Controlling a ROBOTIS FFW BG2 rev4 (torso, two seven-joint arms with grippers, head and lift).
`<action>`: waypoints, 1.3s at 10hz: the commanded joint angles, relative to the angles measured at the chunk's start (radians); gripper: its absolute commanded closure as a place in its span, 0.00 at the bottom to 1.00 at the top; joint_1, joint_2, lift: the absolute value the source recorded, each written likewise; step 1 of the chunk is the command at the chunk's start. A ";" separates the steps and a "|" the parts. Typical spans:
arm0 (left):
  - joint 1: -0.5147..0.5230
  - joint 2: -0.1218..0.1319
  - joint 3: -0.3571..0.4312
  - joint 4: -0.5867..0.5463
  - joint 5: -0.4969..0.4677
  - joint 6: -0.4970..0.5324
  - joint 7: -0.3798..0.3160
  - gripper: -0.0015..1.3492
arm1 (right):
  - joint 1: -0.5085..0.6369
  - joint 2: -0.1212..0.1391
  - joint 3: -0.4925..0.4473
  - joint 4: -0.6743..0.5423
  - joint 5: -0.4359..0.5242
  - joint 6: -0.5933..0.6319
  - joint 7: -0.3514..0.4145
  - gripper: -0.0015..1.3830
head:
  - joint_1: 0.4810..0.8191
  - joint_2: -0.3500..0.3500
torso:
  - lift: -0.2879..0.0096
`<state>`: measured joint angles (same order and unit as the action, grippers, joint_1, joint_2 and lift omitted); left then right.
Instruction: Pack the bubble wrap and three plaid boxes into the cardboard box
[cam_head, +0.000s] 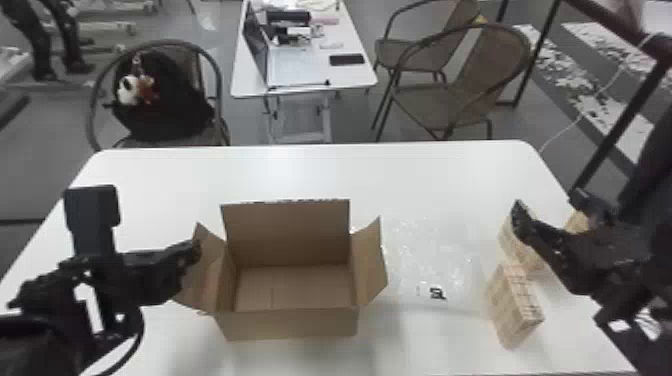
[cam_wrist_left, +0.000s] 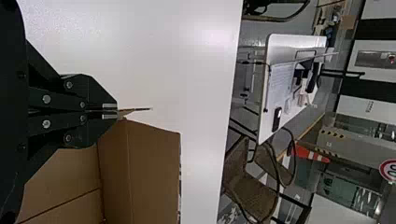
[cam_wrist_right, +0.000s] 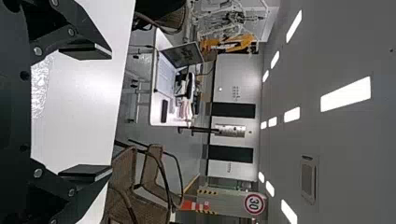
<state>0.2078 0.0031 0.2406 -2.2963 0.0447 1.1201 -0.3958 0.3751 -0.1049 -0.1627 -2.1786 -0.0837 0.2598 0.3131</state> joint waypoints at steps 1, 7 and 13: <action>-0.001 -0.006 0.000 0.000 -0.008 0.000 0.000 0.90 | -0.035 -0.009 -0.004 -0.015 -0.007 0.110 -0.006 0.29 | 0.63 0.51 | 0.66; -0.005 -0.006 -0.021 0.012 -0.032 0.001 0.000 0.90 | -0.283 -0.093 0.351 0.280 -0.214 0.188 -0.370 0.29 | 0.63 0.63 | 0.66; -0.005 -0.006 -0.030 0.020 -0.035 0.001 0.000 0.90 | -0.421 -0.071 0.491 0.631 -0.472 0.055 -0.546 0.29 | 0.63 0.69 | 0.66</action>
<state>0.2024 0.0031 0.2102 -2.2764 0.0103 1.1213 -0.3958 -0.0344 -0.1847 0.3247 -1.5784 -0.5414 0.3054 -0.2324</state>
